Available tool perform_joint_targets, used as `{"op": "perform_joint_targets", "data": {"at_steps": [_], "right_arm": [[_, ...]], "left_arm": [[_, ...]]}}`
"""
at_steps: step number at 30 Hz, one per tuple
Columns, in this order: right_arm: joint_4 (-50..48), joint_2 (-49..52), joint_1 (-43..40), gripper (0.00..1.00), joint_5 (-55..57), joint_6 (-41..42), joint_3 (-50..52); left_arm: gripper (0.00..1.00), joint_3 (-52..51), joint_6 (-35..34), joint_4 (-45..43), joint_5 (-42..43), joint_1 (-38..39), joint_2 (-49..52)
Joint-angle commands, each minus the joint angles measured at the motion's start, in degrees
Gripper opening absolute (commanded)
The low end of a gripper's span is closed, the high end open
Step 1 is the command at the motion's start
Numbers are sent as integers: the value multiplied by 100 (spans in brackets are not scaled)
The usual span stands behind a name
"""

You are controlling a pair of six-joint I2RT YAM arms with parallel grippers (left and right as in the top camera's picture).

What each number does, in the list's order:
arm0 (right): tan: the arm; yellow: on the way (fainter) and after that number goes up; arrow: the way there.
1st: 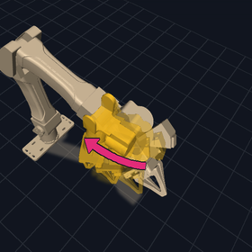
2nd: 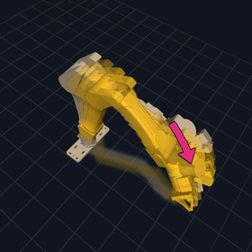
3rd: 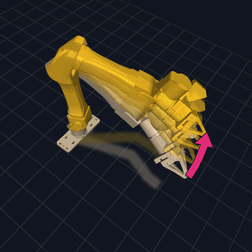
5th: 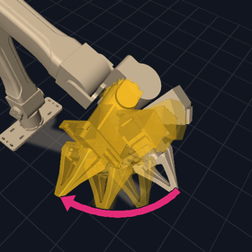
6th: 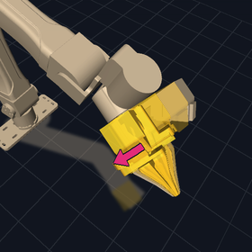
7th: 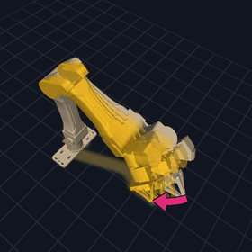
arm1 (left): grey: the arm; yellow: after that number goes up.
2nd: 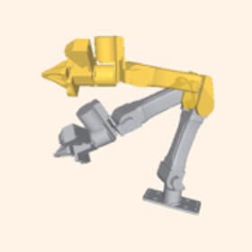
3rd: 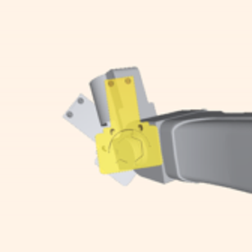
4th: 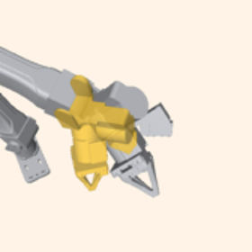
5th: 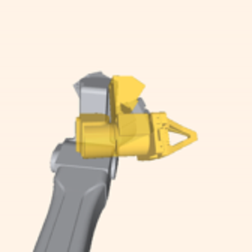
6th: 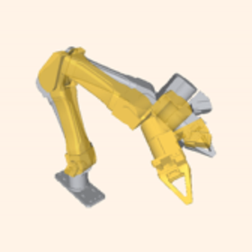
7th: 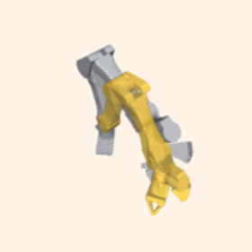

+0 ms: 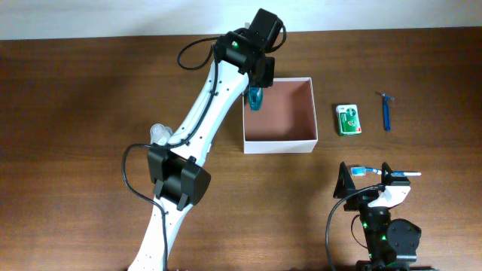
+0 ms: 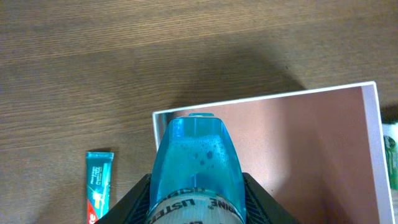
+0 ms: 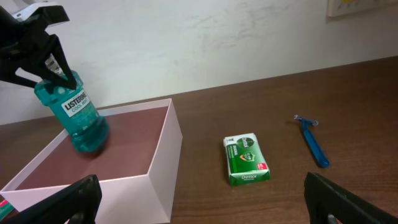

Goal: Pack container
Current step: 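Carry the Listerine bottle right over the pink box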

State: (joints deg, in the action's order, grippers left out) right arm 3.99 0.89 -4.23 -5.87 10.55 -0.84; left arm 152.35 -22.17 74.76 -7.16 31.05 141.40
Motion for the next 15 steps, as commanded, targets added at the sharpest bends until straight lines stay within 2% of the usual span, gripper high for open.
{"op": "perform_joint_targets", "data": {"at_steps": [1, 15], "right_arm": [[0, -63, 52, 98, 50, 28, 52], [0, -63, 52, 99, 50, 28, 52]], "left_arm": [[1, 57, -157, -33, -192, -46, 81], [3, 57, -157, -52, -197, -46, 164]]}}
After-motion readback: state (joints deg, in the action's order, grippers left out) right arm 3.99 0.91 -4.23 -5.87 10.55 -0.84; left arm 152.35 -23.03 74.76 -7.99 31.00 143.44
